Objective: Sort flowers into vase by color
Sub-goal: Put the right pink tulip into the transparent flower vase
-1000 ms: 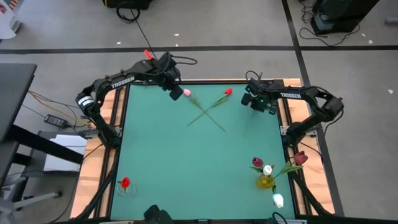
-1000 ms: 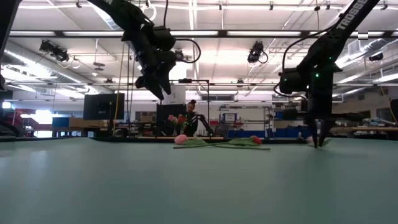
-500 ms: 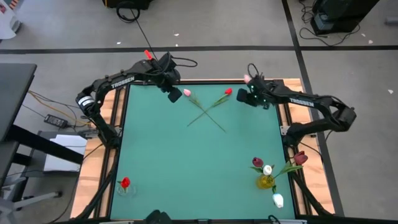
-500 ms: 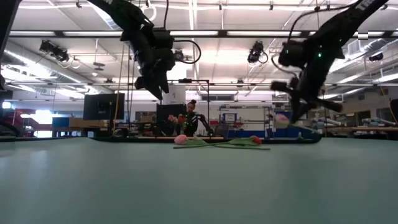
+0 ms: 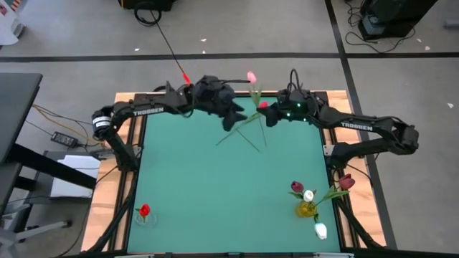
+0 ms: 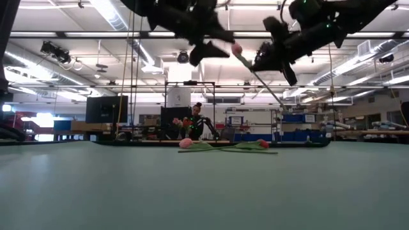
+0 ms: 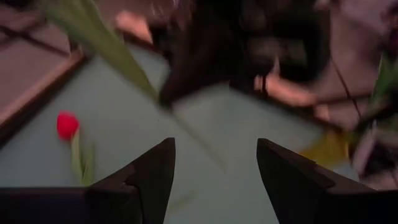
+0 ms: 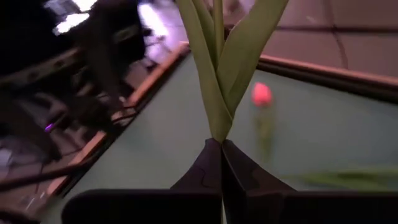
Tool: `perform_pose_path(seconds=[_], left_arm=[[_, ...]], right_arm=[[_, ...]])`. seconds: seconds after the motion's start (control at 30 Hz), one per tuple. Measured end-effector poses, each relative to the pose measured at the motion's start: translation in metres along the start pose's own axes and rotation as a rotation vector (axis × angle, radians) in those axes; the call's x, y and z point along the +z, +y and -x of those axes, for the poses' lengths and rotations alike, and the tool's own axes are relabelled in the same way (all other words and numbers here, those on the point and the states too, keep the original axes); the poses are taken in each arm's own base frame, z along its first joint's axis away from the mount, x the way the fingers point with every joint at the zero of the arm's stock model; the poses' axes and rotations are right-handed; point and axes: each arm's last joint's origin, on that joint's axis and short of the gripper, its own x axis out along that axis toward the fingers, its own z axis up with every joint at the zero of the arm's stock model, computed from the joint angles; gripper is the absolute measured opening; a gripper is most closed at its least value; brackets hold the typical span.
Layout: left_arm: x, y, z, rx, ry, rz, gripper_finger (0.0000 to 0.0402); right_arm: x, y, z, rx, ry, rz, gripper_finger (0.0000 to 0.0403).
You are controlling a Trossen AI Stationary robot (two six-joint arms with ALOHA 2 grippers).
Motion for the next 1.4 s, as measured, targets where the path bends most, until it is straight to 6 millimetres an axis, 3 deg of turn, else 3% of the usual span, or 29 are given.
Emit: perform_pose_path(seconds=[0.33,0.6,0.77,0.97,1.1,1.27,1.4], left_arm=[[0.005,-0.033,-0.008,0.014,-0.133,0.067,0.0231],[0.004,-0.055,-0.012,0.063,-0.217,0.075,0.0199],[0.006,-0.055,-0.011,0.102,-0.252,0.106,0.0166],[0.01,-0.055,-0.01,0.106,-0.291,0.074,0.0154],[0.01,-0.055,-0.01,0.112,-0.287,0.055,0.0113],[0.01,-0.052,-0.006,0.126,-0.261,0.033,0.0018],[0.011,-0.054,0.006,0.139,-0.224,0.002,0.0012]], right_arm=[[0.002,0.047,0.009,0.204,-0.202,0.202,0.0],[-0.001,0.05,0.009,0.208,-0.196,0.28,0.0],[-0.006,0.052,0.008,0.208,-0.175,0.36,0.0],[-0.008,0.055,0.007,0.204,-0.171,0.377,0.0],[-0.008,0.054,0.007,0.189,-0.174,0.375,0.0001],[-0.008,0.054,0.007,0.186,-0.173,0.357,0.0011],[-0.009,0.052,0.007,0.156,-0.169,0.315,0.0057]])
